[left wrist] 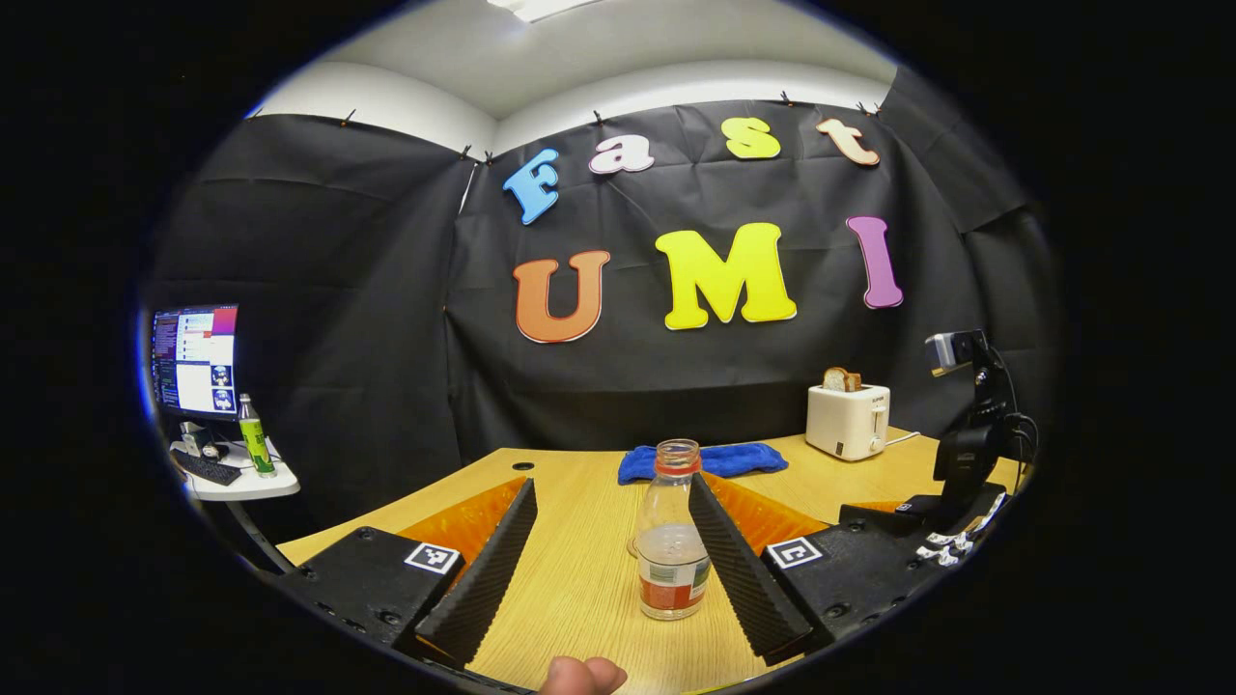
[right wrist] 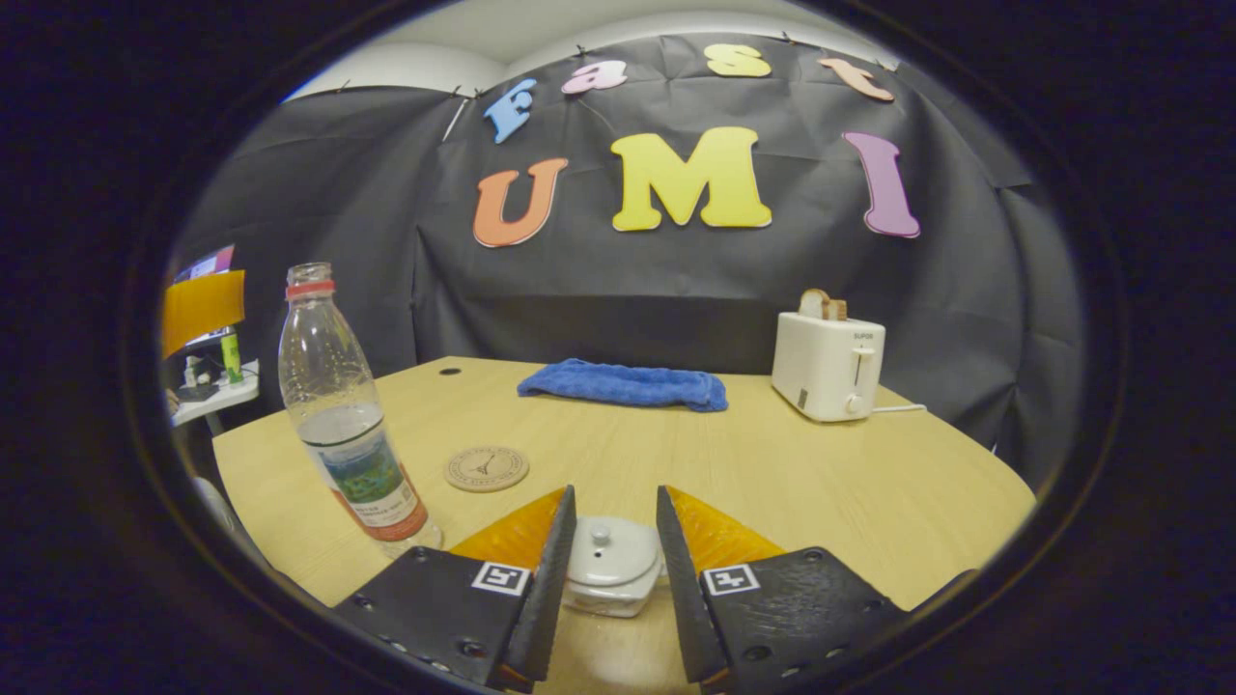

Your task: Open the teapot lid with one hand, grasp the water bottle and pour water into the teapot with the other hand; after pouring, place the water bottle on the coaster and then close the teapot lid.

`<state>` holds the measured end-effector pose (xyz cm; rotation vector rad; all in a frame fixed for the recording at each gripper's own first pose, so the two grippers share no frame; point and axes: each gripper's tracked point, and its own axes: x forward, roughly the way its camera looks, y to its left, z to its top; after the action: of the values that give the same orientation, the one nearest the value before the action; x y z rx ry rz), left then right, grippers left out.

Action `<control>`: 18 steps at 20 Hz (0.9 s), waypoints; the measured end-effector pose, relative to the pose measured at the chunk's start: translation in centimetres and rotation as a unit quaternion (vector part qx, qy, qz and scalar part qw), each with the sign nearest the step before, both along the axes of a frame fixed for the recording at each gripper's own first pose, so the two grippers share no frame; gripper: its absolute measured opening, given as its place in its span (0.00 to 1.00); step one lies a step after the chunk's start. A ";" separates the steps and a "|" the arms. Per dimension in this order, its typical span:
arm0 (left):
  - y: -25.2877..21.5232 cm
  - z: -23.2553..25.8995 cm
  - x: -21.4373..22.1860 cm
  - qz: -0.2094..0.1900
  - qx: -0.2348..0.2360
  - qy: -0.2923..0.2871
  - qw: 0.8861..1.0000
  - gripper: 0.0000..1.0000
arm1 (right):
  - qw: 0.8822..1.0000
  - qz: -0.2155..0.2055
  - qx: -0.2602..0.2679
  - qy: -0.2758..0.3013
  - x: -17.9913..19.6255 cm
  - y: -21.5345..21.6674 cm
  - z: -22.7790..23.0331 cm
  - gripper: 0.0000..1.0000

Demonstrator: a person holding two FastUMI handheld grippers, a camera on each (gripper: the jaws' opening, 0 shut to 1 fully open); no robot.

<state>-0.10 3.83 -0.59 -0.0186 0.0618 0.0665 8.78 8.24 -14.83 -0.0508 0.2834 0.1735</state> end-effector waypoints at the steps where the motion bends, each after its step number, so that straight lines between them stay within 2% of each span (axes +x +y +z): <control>1: 0.0 0.0 0.0 0.000 0.001 0.001 1.000 0.99 | 1.000 0.001 0.003 -0.001 -0.1 -0.2 0.0 0.39; 3: 0.0 0.0 0.0 -0.001 0.003 0.000 1.000 0.99 | 1.000 0.012 -0.002 -0.003 0.2 0.5 -0.1 0.13; 4: 0.0 0.0 0.1 -0.002 0.005 0.000 1.000 0.99 | 1.000 0.012 0.000 0.001 0.0 0.2 0.1 0.14; 5: -0.1 -0.1 0.2 -0.003 0.005 0.000 1.000 0.99 | 1.000 0.013 -0.001 -0.002 0.4 0.3 -0.1 0.04; 6: -0.1 -0.1 0.2 -0.003 0.006 0.001 1.000 0.99 | 1.000 0.015 -0.006 -0.001 0.3 0.4 -0.4 0.06; 8: -0.1 -0.1 0.2 -0.006 0.003 0.001 1.000 0.99 | 1.000 0.018 -0.004 -0.002 0.3 0.4 -0.3 0.05; 9: -0.2 -0.1 0.2 -0.008 0.001 0.002 1.000 0.99 | 1.000 0.020 -0.003 -0.004 0.3 0.4 -0.2 0.00; 14: -0.3 -1.1 0.2 -0.014 -0.019 0.017 1.000 0.99 | 0.999 0.030 0.001 -0.020 0.2 0.7 0.9 0.00; 18: -1.5 -3.5 0.1 -0.044 -0.040 0.049 0.997 0.99 | 0.999 0.038 0.000 -0.039 -0.1 0.7 2.6 0.00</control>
<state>-0.02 2.30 -4.08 -0.0929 0.1625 -0.0232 8.69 8.90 -12.25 -0.0674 0.2045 0.2472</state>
